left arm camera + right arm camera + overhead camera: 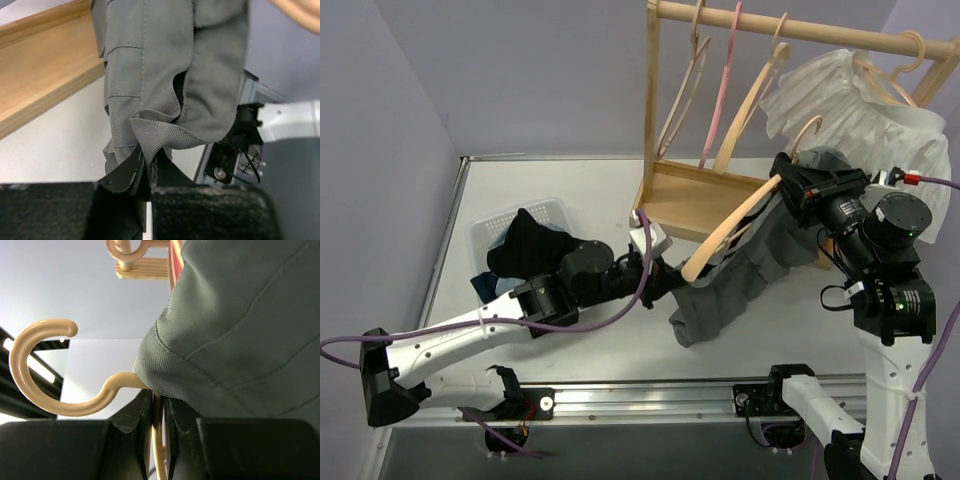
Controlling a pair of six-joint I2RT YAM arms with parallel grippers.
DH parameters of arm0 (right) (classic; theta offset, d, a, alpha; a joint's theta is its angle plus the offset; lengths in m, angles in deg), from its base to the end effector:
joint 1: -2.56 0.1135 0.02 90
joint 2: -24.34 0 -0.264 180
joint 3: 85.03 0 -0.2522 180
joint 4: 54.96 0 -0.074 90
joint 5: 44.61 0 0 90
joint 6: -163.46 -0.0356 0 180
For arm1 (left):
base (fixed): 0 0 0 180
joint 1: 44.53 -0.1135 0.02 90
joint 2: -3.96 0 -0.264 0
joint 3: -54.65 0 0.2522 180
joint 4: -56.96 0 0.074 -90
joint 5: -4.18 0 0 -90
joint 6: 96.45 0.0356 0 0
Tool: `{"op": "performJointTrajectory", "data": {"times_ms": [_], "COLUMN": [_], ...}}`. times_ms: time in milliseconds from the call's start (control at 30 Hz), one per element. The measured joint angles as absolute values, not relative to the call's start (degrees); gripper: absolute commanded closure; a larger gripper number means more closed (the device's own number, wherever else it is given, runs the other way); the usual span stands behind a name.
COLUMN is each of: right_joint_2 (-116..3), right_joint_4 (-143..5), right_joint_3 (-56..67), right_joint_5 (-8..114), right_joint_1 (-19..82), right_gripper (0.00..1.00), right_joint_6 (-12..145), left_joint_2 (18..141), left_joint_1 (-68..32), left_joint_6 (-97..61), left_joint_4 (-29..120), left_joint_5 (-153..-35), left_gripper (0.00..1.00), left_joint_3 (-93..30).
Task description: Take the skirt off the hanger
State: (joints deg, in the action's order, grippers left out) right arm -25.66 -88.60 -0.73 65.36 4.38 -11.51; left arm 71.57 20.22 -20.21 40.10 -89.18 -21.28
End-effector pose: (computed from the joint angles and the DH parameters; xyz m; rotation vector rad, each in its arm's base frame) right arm 0.1311 0.0163 0.5187 0.7563 1.3478 1.4758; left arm 0.1164 -0.2517 0.3778 0.8335 1.6400 -1.0438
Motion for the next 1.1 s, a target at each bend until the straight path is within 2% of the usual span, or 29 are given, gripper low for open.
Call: {"op": "performJointTrajectory", "data": {"times_ms": [233, 500, 833, 1100], "right_joint_2": [-26.9, -26.2, -26.2, -25.7], "right_joint_4": [-81.3, -76.8, -74.4, -72.0], "right_joint_3": [-0.9, -1.2, -3.0, -3.2], "right_joint_5": [72.5, 77.9, 83.9, 87.8], "right_joint_1": [4.1, 4.0, 4.0, 4.0], "right_gripper": [1.00, 1.00, 1.00, 1.00], "right_joint_6": [-17.3, -21.0, -21.4, -22.9], "left_joint_2": [80.2, 88.3, 91.4, 100.6], "left_joint_1": [11.9, 10.5, 5.9, 4.5], "left_joint_6": [-26.2, -30.3, -31.5, -31.5], "left_joint_4": [40.8, 41.1, 31.9, 27.5], "left_joint_5": [-98.2, -108.3, -108.2, -106.1], "left_gripper": [0.98, 0.98, 0.98, 0.98], "left_joint_3": [-27.5, -35.8, -47.1, -58.5]}}
